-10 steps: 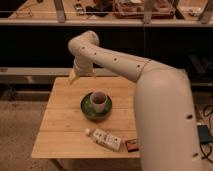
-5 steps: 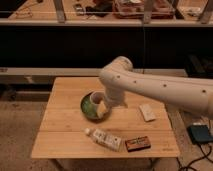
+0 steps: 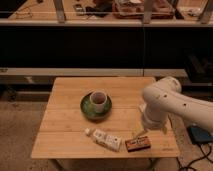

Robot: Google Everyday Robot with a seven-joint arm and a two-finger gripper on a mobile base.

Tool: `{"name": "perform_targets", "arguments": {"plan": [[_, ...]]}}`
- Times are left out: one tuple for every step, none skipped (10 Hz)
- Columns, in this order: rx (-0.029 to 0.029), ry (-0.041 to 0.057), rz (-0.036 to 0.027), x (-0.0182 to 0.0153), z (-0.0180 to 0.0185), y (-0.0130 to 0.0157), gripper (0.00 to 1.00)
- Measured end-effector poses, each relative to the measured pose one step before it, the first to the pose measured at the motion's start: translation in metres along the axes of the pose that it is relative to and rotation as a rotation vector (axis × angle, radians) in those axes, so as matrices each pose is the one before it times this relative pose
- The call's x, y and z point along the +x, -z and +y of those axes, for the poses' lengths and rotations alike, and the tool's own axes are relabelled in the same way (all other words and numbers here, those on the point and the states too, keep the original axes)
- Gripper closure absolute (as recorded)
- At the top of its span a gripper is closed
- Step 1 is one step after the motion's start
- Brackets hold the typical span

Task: Move the arm in a circular motion

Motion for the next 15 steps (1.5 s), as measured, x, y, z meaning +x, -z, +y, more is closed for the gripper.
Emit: {"name": "perform_targets", "arguments": {"plan": [[0.00999, -0.04374, 0.00609, 0.00899, 0.0186, -0.00029, 0.21], [0.01178, -0.04669, 0.02329, 0.02678, 0.01834, 0.00135, 0.21], [0.00884, -0.02057, 0.02352, 0.02687, 0.00516, 0.0014, 0.21], [0.01392, -0.01349, 0.03943, 0.04411, -0.00431, 0.00301, 0.21], [0.02285, 0.00318, 0.05142, 0.05527, -0.0213, 0.00505, 0.21], [0.02013, 0.00942, 0.03524, 0.04226, -0.02243, 0.00198, 0.21], [0.02521, 0.01631, 0.03378, 0.04371, -0.02544, 0.00074, 0.21], [0.03555, 0.02875, 0.02944, 0.04373, -0.0347, -0.00304, 0.21], [0.02078, 0.02445, 0.01291, 0.0227, -0.0235, -0.00383, 0.21], [0.0177, 0.02751, 0.0085, 0.0181, -0.02316, -0.00528, 0.21], [0.02569, 0.04657, 0.01118, 0.0213, -0.0358, -0.00762, 0.21], [0.018, 0.0404, 0.00395, 0.01155, -0.02792, -0.00637, 0.21], [0.01924, 0.04811, 0.00219, 0.00814, -0.03082, -0.00469, 0.21], [0.01423, 0.04924, -0.00001, 0.00355, -0.02758, -0.00283, 0.21], [0.01286, 0.07078, 0.00659, 0.00054, -0.03446, 0.00386, 0.21]]}}
